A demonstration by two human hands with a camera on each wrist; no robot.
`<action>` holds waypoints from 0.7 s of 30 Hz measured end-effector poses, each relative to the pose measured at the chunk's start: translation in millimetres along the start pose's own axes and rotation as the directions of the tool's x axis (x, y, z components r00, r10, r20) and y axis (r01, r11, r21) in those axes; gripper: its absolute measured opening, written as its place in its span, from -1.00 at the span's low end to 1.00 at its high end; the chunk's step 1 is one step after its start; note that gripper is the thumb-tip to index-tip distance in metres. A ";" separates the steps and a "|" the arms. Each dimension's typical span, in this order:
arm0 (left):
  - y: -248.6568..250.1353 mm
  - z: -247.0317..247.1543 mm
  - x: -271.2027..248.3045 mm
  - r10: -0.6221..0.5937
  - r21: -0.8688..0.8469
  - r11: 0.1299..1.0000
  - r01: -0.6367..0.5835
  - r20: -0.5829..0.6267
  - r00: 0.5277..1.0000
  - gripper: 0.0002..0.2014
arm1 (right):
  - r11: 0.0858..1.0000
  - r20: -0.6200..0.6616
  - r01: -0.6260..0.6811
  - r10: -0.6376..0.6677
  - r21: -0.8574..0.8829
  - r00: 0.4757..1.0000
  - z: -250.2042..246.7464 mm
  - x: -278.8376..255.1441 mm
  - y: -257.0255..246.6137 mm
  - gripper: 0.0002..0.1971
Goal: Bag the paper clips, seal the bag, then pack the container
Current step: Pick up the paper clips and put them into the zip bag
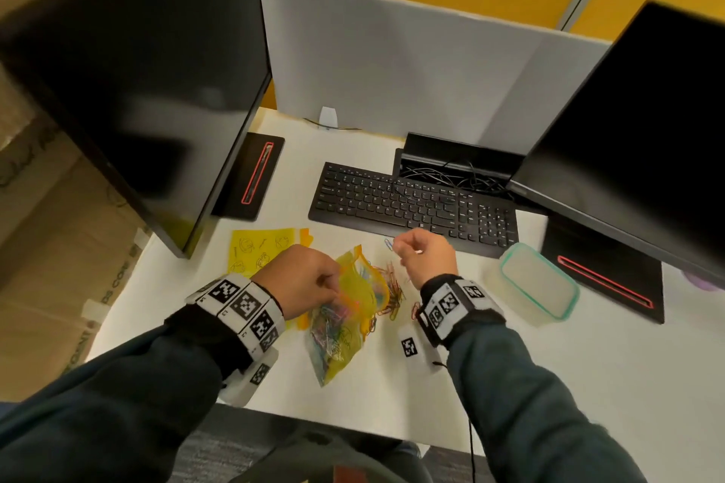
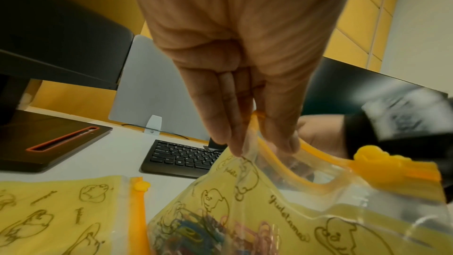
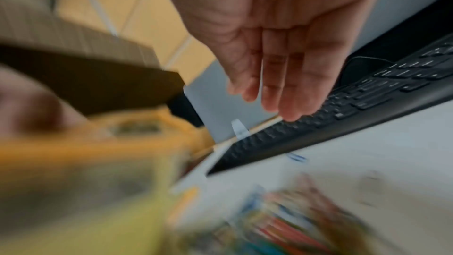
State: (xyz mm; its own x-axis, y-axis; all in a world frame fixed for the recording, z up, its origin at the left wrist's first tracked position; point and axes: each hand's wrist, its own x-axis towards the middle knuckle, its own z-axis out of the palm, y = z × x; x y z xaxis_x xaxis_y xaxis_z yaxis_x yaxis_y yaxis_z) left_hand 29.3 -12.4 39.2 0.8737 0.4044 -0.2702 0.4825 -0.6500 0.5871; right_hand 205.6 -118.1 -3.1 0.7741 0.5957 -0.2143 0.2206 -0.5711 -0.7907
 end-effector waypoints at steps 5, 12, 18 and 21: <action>-3.7 0.1 -6.6 -0.017 0.000 1.000 0.018 -0.049 0.999 -0.89 | 0.696 0.460 0.292 0.063 -0.656 0.886 19.6 29.7 30.8 -0.37; -11.6 -2.9 -10.0 -0.064 -0.007 0.998 0.063 -0.072 0.995 -0.89 | 0.622 0.597 0.468 -0.001 -0.628 0.802 16.6 24.7 38.2 -0.51; -5.2 -1.1 -7.4 -0.037 0.003 0.999 0.037 -0.062 0.997 -0.91 | 0.683 0.553 0.419 -0.026 -0.599 0.833 0.3 -8.1 55.6 -0.34; -2.7 -1.1 -6.4 -0.032 -0.008 0.999 0.032 -0.054 0.998 -0.91 | 0.717 0.462 0.364 -0.066 -0.595 0.884 11.8 -9.8 54.9 -0.49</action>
State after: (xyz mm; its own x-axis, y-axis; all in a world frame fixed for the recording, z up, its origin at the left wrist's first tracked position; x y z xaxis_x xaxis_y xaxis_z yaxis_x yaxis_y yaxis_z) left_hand 22.4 -12.5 40.2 0.8530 0.4595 -0.2476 0.5098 -0.6318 0.5839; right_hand 203.1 -148.7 -51.1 0.3959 0.8257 -0.4019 0.7930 -0.5281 -0.3038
